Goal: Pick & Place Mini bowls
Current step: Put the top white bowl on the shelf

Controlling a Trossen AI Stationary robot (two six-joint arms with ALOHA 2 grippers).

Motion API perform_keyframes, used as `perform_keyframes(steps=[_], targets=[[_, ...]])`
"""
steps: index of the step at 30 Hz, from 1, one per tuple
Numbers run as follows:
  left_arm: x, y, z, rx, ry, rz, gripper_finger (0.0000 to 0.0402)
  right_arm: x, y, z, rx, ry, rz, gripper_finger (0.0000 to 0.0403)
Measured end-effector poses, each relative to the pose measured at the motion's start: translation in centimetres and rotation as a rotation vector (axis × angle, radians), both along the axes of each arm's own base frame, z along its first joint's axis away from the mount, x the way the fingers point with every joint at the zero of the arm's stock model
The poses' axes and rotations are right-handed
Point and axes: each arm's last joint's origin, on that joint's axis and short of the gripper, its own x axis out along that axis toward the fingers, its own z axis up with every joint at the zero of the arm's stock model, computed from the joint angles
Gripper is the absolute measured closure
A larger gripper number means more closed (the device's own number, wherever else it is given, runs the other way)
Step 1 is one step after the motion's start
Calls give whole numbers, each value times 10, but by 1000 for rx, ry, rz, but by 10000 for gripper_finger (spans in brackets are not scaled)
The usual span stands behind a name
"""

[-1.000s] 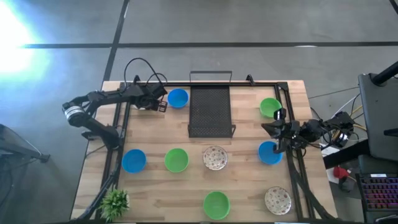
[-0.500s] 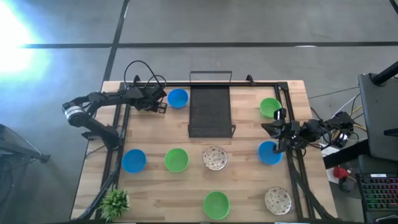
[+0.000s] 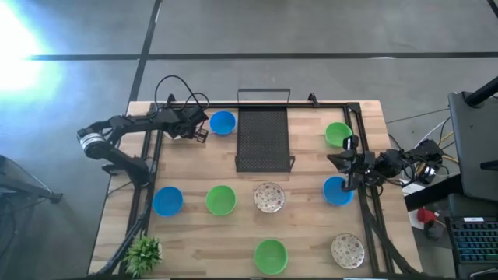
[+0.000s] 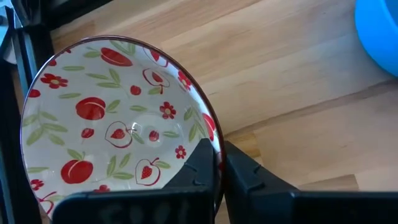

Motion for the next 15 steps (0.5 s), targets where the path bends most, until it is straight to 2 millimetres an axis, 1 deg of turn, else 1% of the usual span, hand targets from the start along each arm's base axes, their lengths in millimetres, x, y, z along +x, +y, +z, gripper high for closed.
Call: perform_keyframes(steps=[8,15], targets=[[0,0,1,-16,-2,-9,396,0,0,0,-4,1,-2,394],[6,3,16,-59,-21,-38,401,0,0,0,-4,1,-3,394]])
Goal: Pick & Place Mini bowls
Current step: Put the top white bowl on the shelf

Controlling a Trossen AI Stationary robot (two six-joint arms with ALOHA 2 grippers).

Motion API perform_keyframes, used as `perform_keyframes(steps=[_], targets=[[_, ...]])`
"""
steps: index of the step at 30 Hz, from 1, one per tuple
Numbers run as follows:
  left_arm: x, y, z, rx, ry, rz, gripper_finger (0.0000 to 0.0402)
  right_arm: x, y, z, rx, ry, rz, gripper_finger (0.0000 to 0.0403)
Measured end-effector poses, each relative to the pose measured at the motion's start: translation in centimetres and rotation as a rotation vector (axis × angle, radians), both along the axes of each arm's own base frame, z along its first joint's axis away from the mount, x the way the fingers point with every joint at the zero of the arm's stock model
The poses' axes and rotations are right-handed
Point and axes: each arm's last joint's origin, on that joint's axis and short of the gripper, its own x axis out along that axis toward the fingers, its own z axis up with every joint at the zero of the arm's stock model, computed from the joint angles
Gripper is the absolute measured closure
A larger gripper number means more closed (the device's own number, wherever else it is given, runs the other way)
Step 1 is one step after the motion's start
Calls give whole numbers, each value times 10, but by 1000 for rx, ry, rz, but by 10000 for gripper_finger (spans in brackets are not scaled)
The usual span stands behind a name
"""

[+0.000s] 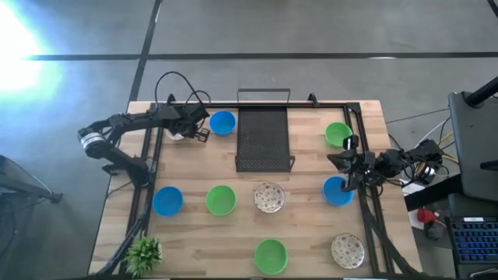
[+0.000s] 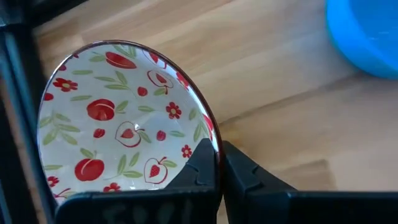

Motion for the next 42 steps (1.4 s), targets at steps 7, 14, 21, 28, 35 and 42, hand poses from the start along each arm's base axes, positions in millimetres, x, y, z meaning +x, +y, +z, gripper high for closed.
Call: perform_keyframes(steps=[7,14,21,28,35,42], targets=[[9,4,17,-35,-64,-71,401,0,0,0,4,-1,1,394],[12,5,32,-52,-54,-116,401,0,0,0,5,-1,1,394],[15,8,52,-46,-56,-132,401,0,0,0,9,-2,3,394],[20,10,77,-36,-85,-181,401,0,0,0,5,-1,1,394],[23,10,109,-22,-88,-220,401,0,0,0,10,-2,3,394],[35,8,127,-45,-69,-281,401,0,0,0,9,-2,3,394]])
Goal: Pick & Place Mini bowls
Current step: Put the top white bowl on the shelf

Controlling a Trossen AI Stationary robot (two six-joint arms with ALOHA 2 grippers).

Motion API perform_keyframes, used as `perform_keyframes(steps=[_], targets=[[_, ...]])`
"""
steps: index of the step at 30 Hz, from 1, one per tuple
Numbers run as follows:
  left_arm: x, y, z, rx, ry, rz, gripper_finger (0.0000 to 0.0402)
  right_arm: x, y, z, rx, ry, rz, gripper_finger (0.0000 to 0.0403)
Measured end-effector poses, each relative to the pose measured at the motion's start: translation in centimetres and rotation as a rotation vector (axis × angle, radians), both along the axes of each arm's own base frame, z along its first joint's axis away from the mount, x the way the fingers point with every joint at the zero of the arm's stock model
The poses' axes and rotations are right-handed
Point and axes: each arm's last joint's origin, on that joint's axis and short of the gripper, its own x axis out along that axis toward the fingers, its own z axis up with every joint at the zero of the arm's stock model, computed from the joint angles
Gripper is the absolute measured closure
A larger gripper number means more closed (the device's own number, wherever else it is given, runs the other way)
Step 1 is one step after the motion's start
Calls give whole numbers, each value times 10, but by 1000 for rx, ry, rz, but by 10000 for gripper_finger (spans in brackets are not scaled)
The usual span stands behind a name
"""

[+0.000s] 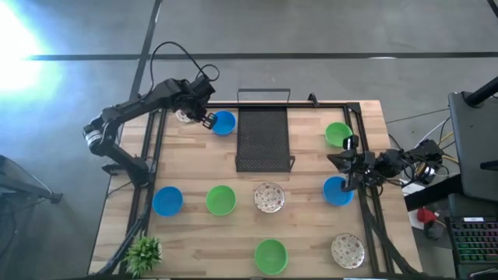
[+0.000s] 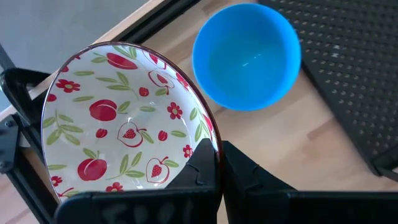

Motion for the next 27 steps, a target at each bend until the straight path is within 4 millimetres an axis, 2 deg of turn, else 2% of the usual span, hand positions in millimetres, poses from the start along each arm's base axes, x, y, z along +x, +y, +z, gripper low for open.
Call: perform_keyframes(steps=[15,27], targets=[[49,-6,15,12,21,-160,401,0,0,0,-5,0,-2,394],[110,-17,22,54,-4,-332,402,0,0,0,-7,1,-3,394]])
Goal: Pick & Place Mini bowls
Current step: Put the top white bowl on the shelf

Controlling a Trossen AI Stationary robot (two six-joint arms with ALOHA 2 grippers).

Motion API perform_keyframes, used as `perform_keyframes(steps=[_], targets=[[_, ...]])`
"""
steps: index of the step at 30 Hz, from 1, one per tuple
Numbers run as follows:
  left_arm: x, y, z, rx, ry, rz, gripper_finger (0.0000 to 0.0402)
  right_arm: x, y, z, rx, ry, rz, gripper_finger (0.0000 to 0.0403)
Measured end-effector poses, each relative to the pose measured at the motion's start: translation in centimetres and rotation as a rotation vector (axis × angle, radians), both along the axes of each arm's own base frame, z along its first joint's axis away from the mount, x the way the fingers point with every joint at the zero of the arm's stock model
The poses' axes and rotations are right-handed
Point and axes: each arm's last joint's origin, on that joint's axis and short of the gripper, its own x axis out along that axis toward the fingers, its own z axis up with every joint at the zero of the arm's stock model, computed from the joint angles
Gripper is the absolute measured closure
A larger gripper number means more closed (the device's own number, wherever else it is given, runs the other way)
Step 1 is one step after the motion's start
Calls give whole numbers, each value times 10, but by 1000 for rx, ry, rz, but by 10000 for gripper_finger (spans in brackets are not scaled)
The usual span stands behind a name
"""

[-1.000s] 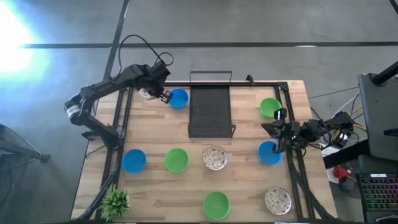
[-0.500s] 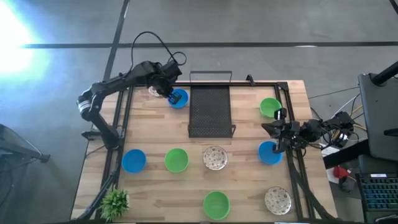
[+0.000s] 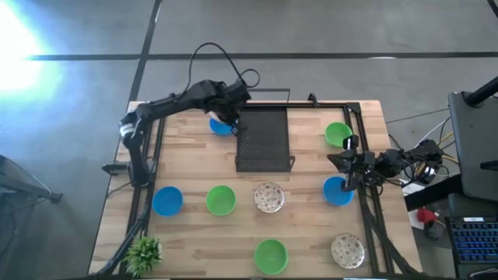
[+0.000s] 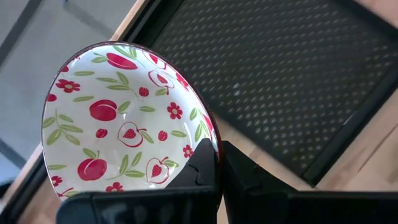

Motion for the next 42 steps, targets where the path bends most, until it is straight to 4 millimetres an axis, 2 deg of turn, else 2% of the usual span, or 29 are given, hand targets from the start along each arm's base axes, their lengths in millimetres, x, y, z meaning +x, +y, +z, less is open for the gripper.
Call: perform_keyframes(steps=[9,24,32,42], targets=[[44,3,-11,30,-9,-107,402,0,0,0,8,-1,2,394],[99,21,-54,15,-49,-193,401,0,0,0,4,-1,1,394],[115,27,-81,32,-35,-219,401,0,0,0,3,-1,0,394],[122,36,-102,110,30,-188,401,0,0,0,1,0,-4,394]])
